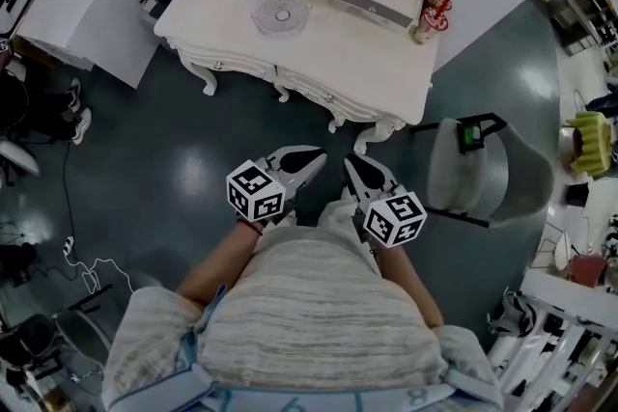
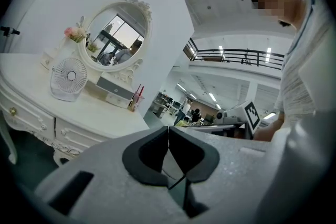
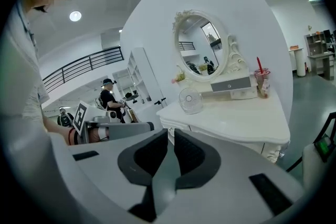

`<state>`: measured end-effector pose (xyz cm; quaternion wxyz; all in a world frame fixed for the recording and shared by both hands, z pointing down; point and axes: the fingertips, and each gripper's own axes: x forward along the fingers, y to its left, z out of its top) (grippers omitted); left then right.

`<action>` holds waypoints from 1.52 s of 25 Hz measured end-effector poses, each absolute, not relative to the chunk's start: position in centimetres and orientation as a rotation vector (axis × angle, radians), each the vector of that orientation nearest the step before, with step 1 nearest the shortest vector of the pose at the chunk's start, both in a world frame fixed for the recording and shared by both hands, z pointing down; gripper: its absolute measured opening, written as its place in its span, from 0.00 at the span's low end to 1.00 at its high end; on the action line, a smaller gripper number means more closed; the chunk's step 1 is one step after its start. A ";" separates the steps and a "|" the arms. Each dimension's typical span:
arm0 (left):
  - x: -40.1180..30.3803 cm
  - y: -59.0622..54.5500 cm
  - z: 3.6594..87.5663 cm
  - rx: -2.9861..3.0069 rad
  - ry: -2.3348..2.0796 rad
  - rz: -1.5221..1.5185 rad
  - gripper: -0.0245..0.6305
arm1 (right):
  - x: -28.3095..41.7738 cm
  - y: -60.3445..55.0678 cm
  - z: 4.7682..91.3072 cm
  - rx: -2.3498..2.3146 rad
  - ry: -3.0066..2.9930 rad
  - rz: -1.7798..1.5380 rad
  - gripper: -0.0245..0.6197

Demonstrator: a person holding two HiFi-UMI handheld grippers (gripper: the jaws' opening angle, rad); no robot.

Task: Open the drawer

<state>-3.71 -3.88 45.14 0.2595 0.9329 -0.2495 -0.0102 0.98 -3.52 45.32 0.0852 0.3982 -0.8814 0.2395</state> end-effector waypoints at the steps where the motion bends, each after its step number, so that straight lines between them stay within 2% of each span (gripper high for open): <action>1: -3.2 -4.3 45.3 2.528 -0.683 -0.018 0.06 | 1.4 -3.9 45.4 1.174 -2.627 0.716 0.05; 19: 1.5 -10.6 49.9 2.488 -0.733 0.104 0.06 | 4.9 -9.8 51.0 0.983 -2.566 0.689 0.05; 38: 3.1 -15.4 58.1 2.410 -0.827 0.273 0.06 | 6.6 -13.4 57.1 0.939 -2.521 0.741 0.05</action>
